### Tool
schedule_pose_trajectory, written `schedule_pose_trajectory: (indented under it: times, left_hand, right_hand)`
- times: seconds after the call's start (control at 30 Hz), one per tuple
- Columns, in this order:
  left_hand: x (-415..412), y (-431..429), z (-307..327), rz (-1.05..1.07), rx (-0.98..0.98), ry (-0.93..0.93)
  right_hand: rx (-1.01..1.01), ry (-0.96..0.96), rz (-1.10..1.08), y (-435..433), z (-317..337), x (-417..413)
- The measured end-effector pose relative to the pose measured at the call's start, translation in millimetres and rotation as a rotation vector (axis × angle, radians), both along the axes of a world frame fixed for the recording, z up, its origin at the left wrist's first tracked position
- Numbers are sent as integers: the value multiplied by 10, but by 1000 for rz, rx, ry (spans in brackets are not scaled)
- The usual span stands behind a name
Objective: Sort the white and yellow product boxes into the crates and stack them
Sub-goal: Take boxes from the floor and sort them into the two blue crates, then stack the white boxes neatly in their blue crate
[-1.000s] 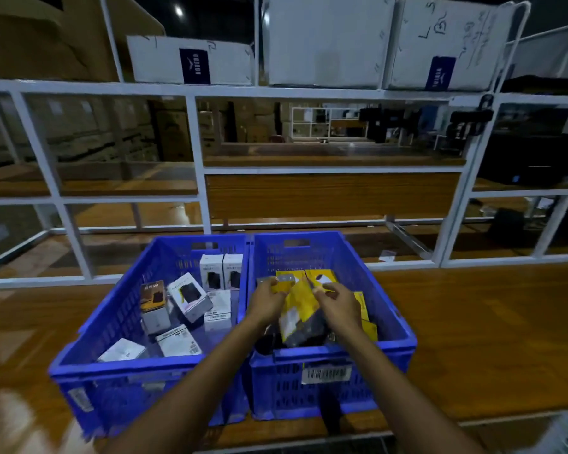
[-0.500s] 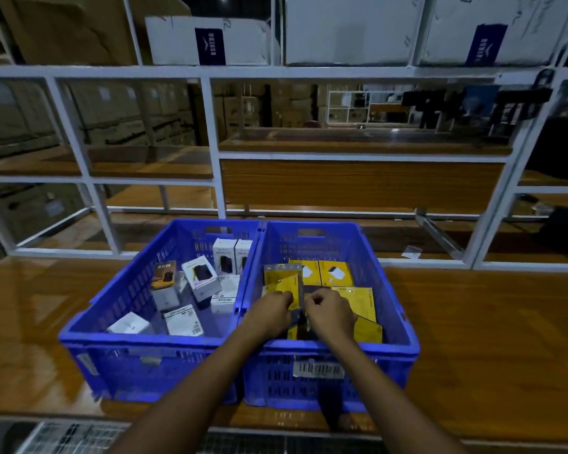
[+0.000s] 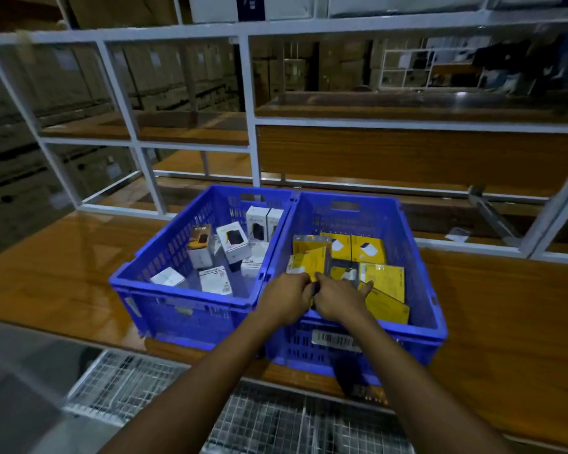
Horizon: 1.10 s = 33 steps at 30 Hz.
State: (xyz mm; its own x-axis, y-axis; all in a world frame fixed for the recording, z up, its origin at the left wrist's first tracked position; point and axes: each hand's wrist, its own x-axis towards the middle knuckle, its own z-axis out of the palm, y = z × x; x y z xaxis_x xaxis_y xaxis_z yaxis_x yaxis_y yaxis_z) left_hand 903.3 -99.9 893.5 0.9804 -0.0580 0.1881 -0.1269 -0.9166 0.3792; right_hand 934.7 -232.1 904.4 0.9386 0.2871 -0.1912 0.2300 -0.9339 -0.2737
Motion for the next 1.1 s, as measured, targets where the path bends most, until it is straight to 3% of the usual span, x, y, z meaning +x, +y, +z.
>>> schedule_pose_trajectory:
  times: [0.1,0.27,0.47,0.7,1.1]
  left_hand:
    - [-183,43,-29,-65,-24,-47]
    - [-692,348,0,-14,-176,-245]
    - [-1529,1156,157,173,-191,-453]
    - [-3010,2212,306,315,-91,-553]
    - [-6306,3802,414,894,50,-549]
  right_hand:
    - [63,-61,-61,9,8,-4]
    - [355,-307,-277,12,-34,-85]
    - [762,-459,-140,634,35,-770]
    - [1081,-321,111,2038,266,-2337]
    - [1135,-15,639,4011,479,-4981]
